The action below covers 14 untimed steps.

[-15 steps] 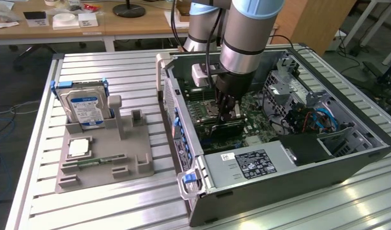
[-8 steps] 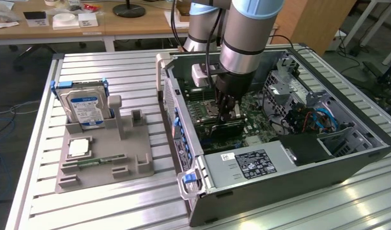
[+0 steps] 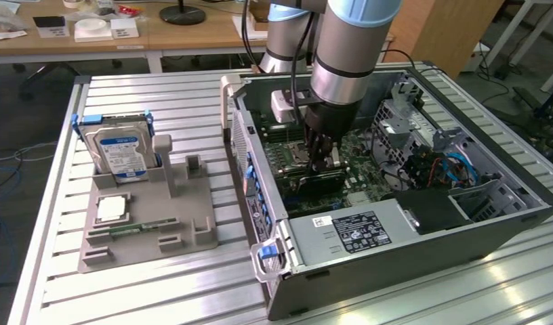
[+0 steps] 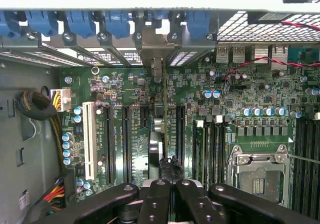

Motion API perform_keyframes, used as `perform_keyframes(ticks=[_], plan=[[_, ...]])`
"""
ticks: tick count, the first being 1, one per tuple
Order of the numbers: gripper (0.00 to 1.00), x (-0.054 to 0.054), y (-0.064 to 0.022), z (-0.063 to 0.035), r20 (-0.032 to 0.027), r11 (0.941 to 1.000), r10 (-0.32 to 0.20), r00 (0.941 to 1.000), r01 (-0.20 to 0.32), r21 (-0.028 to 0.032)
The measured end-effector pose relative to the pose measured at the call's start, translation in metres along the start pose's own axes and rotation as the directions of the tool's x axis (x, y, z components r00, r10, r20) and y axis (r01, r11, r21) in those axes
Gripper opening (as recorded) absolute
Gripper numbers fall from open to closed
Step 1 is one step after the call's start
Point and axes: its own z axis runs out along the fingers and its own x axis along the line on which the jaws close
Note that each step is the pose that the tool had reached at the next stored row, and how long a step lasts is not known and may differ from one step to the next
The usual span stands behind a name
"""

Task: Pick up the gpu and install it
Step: 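Press down on the gpu until it lock into place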

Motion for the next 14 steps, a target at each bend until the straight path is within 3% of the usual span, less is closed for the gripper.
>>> perform_keyframes(ticks=[5,14], plan=[[0.11,0.0,0.0,-0.0016,0.0015,1.0,0.0,1.0,0.0,0.0005],[0.11,-0.001,-0.0004,-0.0252,0.0,1.0,0.0,1.0,0.0,0.0001]])
